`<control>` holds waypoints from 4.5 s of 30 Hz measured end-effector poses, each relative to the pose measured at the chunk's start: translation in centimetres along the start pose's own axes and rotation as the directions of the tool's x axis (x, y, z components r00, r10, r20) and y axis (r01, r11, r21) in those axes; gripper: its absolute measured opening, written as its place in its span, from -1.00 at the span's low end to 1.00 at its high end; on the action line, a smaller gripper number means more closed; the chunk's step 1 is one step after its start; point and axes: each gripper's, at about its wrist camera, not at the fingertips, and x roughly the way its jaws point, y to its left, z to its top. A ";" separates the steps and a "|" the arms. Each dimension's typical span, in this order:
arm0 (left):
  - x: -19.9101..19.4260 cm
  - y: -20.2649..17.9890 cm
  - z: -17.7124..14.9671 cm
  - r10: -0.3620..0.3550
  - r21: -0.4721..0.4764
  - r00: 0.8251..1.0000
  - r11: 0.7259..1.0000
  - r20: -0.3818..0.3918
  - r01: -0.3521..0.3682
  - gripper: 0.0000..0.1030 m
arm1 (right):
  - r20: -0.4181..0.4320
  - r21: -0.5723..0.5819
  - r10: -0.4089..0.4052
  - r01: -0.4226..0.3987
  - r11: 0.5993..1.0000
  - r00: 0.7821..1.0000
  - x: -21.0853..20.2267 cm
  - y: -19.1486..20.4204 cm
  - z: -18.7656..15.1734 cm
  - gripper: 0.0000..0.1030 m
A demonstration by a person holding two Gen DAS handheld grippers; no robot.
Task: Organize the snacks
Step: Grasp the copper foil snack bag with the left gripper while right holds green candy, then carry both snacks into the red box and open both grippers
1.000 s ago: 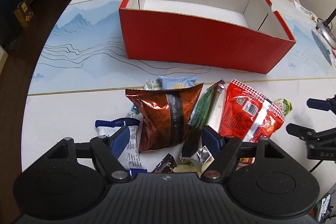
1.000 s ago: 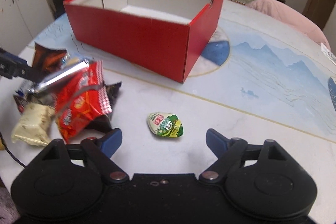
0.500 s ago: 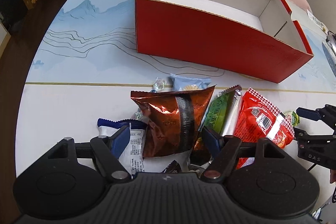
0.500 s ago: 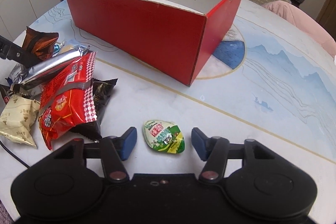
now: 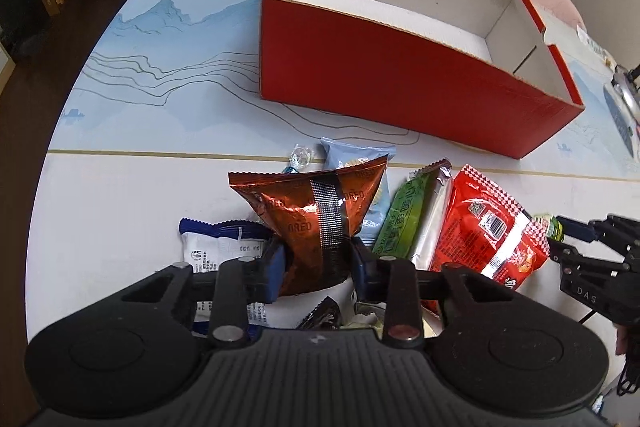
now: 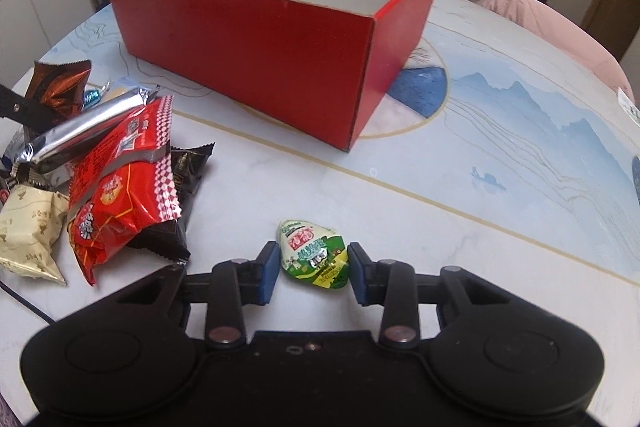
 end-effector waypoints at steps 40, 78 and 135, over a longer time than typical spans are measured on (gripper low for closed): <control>-2.3 1.8 -0.3 -0.047 -0.068 0.999 0.997 -0.014 0.046 0.37 | 0.205 0.172 0.057 -0.093 0.981 0.977 -11.6 3.2 0.5 -0.31; -9.8 1.8 0.3 -0.117 -0.063 0.983 0.990 0.143 0.127 -0.34 | 0.282 0.106 0.060 -0.093 0.990 0.957 -14.9 4.1 3.7 -0.31; 7.2 -7.5 20.6 0.122 0.214 0.986 0.972 -0.111 -0.096 -0.32 | -0.115 -0.011 0.091 -0.093 0.996 0.989 7.0 -0.4 18.8 -0.30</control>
